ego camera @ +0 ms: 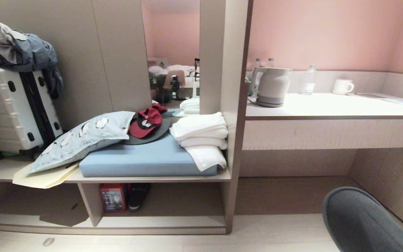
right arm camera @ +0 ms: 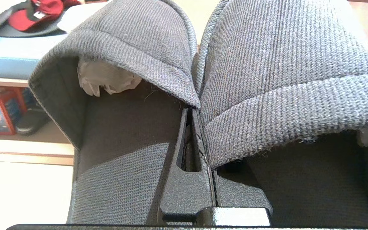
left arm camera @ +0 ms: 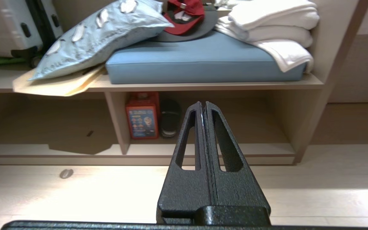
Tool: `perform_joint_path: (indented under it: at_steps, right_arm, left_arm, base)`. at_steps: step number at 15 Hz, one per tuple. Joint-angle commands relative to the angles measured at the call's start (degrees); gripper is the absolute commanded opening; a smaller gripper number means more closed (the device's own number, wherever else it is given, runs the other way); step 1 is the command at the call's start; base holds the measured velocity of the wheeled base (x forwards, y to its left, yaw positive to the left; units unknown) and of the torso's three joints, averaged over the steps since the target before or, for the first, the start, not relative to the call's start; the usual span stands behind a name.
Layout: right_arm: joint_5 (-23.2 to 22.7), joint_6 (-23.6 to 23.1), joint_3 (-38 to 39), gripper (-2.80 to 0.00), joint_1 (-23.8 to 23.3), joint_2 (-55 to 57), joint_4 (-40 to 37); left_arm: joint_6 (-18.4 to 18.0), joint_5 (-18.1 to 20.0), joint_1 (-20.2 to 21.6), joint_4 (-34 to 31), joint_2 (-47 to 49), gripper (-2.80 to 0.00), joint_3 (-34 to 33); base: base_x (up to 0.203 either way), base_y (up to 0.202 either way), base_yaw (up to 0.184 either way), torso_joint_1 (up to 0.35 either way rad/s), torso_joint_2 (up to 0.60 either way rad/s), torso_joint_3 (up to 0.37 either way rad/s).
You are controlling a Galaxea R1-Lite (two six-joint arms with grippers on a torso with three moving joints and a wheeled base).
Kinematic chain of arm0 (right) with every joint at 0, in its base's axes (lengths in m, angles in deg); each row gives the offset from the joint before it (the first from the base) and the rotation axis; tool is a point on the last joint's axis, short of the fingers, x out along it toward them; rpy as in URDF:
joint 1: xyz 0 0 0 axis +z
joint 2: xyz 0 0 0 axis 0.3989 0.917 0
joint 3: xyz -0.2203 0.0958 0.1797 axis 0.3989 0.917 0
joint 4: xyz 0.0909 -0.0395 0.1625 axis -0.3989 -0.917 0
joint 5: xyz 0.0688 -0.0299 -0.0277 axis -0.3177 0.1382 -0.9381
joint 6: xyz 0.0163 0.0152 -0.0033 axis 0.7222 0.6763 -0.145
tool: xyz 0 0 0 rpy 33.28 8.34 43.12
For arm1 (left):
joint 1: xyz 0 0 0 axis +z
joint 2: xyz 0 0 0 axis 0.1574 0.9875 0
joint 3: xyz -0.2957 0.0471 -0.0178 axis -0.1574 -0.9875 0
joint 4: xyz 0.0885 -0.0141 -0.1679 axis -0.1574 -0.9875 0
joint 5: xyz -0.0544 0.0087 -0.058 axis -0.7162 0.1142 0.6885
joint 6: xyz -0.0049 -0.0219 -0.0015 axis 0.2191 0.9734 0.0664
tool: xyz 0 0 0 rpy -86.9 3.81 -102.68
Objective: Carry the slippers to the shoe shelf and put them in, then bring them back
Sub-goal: Place the slippers on the floor
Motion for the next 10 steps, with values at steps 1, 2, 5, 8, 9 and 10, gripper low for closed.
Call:
perform_joint_path:
  at_steps: [1,2,5,8,9,10]
  right_arm:
    - [0.0,0.0,0.0,-2.8,0.1,0.1,0.0]
    - [0.0,0.0,0.0,-2.8,0.0,0.1,0.0]
    - [0.0,0.0,0.0,-2.8,0.1,0.1,0.0]
    - [0.0,0.0,0.0,-2.8,0.0,0.1,0.0]
    - [0.0,0.0,0.0,-2.8,0.1,0.1,0.0]
    - [0.0,0.0,0.0,-2.8,0.1,0.1,0.0]
  left_arm:
    - [0.0,0.0,0.0,0.0,0.1,-2.8,0.0]
    - [0.0,0.0,0.0,0.0,0.1,-2.8,0.0]
    - [0.0,0.0,0.0,0.0,0.1,-2.8,0.0]
    - [-0.1,0.0,0.0,0.0,0.1,-2.8,0.0]
    - [0.0,0.0,0.0,0.0,0.1,-2.8,0.0]
    - [0.0,0.0,0.0,0.0,0.1,-2.8,0.0]
  base:
    - [0.0,-0.195,0.002,-0.002,0.0,-0.001]
    - [0.0,-0.193,0.005,0.007,0.0,0.002]
    - [0.0,-0.194,0.002,-0.001,0.0,0.004]
    - [0.0,-0.197,0.003,0.004,0.0,0.003]
    - [0.0,-0.196,0.003,0.002,0.0,0.007]
    - [0.0,-0.199,0.003,-0.002,0.0,0.007]
